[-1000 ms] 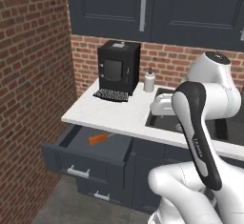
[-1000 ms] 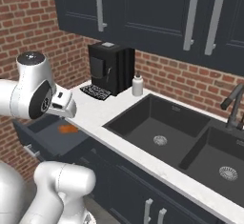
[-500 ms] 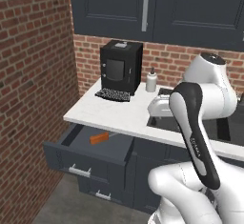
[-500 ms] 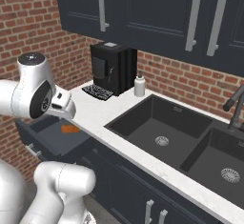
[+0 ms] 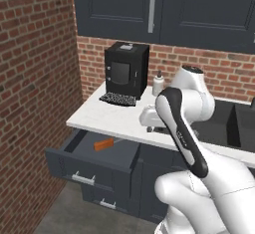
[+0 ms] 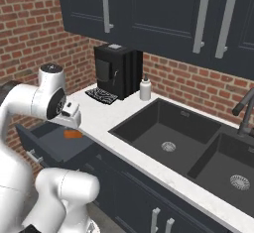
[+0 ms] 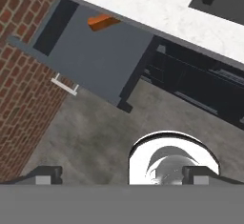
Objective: Pick up the knife from the drawer and place it on the cutting board. Then place the meat from the plate to the cutting board.
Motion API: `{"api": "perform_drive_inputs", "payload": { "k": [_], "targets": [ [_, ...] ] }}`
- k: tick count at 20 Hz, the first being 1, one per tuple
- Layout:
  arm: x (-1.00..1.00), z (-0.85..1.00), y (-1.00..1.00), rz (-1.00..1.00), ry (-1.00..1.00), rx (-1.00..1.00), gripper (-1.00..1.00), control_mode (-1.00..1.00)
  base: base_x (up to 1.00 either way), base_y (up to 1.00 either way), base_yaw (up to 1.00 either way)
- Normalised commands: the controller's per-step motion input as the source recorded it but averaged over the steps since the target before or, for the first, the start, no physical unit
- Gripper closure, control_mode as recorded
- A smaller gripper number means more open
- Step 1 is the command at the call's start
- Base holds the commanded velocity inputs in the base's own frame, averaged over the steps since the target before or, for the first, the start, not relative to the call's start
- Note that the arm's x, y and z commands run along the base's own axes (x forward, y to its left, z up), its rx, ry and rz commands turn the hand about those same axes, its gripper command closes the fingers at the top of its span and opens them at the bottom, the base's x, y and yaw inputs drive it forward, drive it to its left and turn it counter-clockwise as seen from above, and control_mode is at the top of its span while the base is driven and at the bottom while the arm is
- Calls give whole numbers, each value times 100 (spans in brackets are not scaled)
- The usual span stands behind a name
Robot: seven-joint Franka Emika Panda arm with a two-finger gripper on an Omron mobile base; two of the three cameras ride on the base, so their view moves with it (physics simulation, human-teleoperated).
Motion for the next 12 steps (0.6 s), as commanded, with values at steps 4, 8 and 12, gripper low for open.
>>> {"api": "perform_drive_inputs", "payload": {
  "k": [4,8,12],
  "targets": [
    [42,-57,67,-6,11,3,-100,-100,0,0,0],
    [39,-58,52,-17,4,7,-100,-100,0,0,0],
    [32,-38,34,-5,9,16,-100,-100,0,0,0]
  ]
}}
